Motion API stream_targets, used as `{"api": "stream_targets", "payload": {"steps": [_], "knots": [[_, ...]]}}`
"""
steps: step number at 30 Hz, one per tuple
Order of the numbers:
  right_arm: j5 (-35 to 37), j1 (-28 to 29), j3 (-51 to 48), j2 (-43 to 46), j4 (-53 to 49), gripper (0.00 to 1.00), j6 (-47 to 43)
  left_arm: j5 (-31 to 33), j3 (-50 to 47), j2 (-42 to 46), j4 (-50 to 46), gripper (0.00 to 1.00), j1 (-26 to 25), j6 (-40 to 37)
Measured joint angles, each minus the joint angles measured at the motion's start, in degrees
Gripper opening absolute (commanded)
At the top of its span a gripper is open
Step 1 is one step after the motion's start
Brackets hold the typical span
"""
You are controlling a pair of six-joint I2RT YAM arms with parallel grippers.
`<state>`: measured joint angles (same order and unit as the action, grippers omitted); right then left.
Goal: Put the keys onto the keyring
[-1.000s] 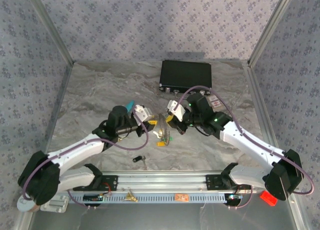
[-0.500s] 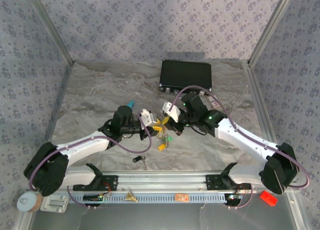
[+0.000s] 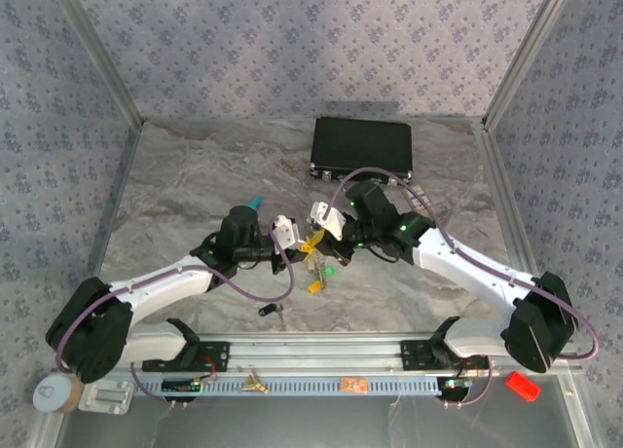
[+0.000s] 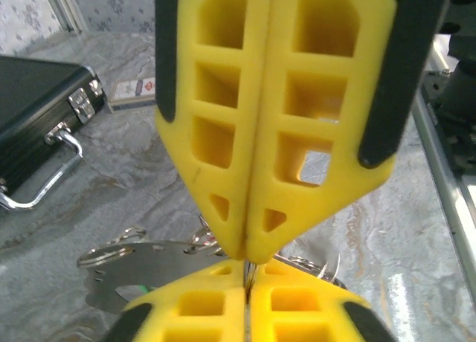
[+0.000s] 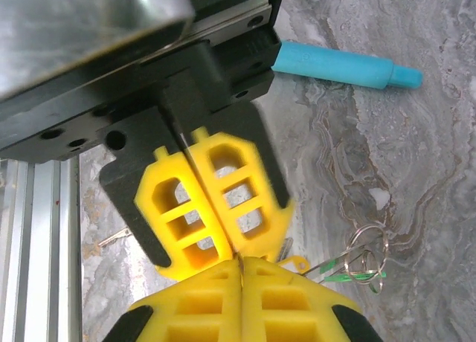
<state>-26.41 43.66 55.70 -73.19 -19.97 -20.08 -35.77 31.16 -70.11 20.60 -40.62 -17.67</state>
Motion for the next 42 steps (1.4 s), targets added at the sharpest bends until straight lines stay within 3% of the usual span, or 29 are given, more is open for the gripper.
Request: {"api": "stream_targets", "payload": {"steps": [2, 4, 5, 7, 11, 14, 18, 23, 28, 32, 38, 42], "knots": [[0.0, 0.0, 0.1, 0.0, 0.0, 0.00, -0.2, 0.0, 0.0, 0.5, -0.7, 0.00, 0.0, -0.5], [0.0, 0.0, 0.2, 0.1, 0.0, 0.32, 0.2, 0.2, 0.0, 1.2, -1.5, 0.00, 0.0, -0.5], [0.1, 0.0, 0.2, 0.1, 0.2, 0.40, 0.2, 0.2, 0.0, 1.4, -1.6, 0.00, 0.0, -0.5], [0.5, -0.5, 0.2, 0.7, 0.5, 0.48, 1.5, 0.5, 0.3, 2.0, -3.0, 0.00, 0.0, 0.1], [0.7, -2.6, -1.1, 6.0, 3.2, 0.48, 5.1, 3.6, 3.6, 2.1, -8.3, 0.00, -0.4, 5.7], [1.5, -2.4, -5.7, 13.4, 8.1, 0.46, 9.1, 8.6, 8.8, 1.2, -14.6, 0.00, -1.8, 14.9], [4.2, 2.1, -14.3, 18.7, 15.1, 0.44, 11.9, 14.1, 17.1, -2.1, -24.2, 0.00, -3.6, 27.5], [8.8, 8.9, -22.3, 17.5, 22.1, 0.33, 11.7, 17.6, 28.7, -8.5, -38.1, 0.00, -4.0, 44.2], [14.3, 9.9, -24.6, 13.4, 31.1, 0.27, 11.7, 17.3, 36.0, -13.0, -47.1, 0.00, -4.0, 58.8], [19.9, 9.9, -27.5, 9.9, 38.4, 0.34, 11.3, 16.9, 38.2, -13.5, -52.1, 0.00, -4.0, 68.1], [28.1, 9.5, -29.8, 7.0, 46.7, 0.36, 9.7, 13.8, 40.6, -13.6, -56.5, 0.00, -4.0, 80.1], [29.2, 9.0, -30.9, 7.0, 51.2, 0.38, 7.9, 11.5, 40.6, -13.6, -57.3, 0.00, -3.9, 87.5]]}}
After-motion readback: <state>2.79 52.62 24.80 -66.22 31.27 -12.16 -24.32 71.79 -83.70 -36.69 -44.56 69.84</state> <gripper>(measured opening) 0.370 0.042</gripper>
